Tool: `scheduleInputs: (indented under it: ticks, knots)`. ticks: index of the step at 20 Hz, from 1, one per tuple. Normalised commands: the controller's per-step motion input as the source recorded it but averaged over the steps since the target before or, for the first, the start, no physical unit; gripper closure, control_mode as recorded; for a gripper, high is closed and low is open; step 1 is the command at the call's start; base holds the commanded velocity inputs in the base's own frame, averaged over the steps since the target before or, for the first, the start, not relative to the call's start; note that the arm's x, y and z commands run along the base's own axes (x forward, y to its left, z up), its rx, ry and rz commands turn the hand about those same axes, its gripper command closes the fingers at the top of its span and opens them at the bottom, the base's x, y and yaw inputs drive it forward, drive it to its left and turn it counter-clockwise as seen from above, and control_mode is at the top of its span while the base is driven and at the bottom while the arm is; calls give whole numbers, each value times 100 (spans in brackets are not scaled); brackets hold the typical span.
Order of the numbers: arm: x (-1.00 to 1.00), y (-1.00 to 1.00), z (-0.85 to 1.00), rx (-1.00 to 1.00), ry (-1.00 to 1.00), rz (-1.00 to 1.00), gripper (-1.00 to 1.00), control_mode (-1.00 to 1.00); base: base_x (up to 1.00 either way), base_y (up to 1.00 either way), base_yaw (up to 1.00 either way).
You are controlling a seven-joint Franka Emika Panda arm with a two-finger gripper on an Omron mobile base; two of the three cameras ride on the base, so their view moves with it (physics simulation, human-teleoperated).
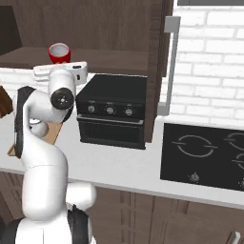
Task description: Pick the kettle from the counter and place it on the tray. Then pick the mug from the cabinet and place it on the tray. Then close the cabinet doors.
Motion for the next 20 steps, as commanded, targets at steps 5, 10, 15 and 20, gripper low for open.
scheduleInputs:
  ticks: [5,10,15,20]
  knots:
    - [-72,39,-33,-4,0,39,100,-100,0,0,0]
    - [-52,38,-60,-9,0,49,100,-100,0,0,0]
    - [-46,52,-76,-9,0,51,100,-100,0,0,0]
    - [-35,63,-78,-8,0,51,100,-100,0,0,0]
